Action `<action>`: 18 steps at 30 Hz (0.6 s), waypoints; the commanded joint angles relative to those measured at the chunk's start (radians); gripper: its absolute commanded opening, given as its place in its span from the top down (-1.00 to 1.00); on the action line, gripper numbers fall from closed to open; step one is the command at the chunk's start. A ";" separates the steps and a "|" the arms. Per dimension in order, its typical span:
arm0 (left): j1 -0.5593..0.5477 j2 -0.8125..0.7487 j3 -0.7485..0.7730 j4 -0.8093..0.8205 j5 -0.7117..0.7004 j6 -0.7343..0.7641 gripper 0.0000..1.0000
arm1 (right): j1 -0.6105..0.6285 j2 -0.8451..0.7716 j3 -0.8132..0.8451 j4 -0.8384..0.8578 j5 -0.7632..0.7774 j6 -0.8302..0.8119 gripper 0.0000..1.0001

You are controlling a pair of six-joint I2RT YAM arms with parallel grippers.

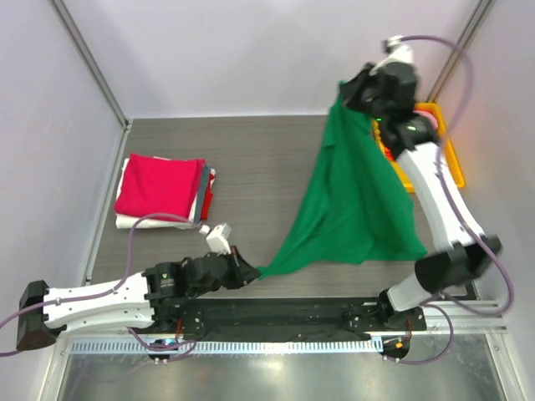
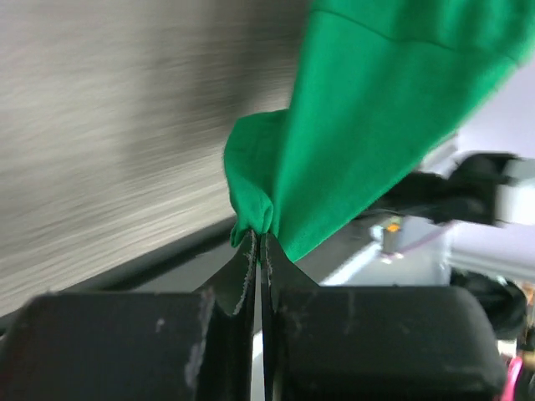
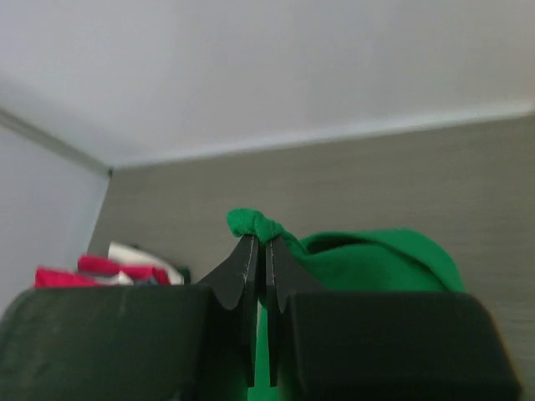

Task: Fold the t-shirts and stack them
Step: Flatten the tshirt out

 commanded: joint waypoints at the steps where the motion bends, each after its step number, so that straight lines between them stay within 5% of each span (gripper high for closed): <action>1: -0.004 -0.139 -0.119 -0.037 -0.106 -0.164 0.99 | 0.081 0.186 -0.017 0.146 -0.241 0.085 0.97; 2: -0.004 -0.172 -0.132 -0.108 -0.129 -0.173 0.33 | 0.110 0.234 0.005 0.159 -0.244 0.087 0.89; 3: -0.004 -0.205 -0.133 -0.151 -0.146 -0.172 -0.11 | 0.121 0.282 0.032 0.159 -0.247 0.096 0.65; 4: -0.004 -0.250 -0.118 -0.187 -0.159 -0.129 -0.57 | 0.128 0.381 0.089 0.160 -0.261 0.107 -0.18; 5: -0.002 -0.264 -0.098 -0.286 -0.211 -0.115 -0.99 | 0.130 0.415 0.114 0.145 -0.266 0.134 -0.43; 7: -0.004 -0.247 -0.008 -0.380 -0.268 -0.056 -0.99 | 0.141 0.465 0.141 0.134 -0.270 0.150 -0.64; 11: -0.002 -0.104 0.181 -0.576 -0.385 0.078 -1.00 | 0.159 0.405 0.019 0.195 -0.279 0.131 -0.63; 18: 0.097 0.275 0.445 -0.561 -0.509 0.338 -0.99 | 0.161 0.098 -0.401 0.320 -0.260 0.111 -0.55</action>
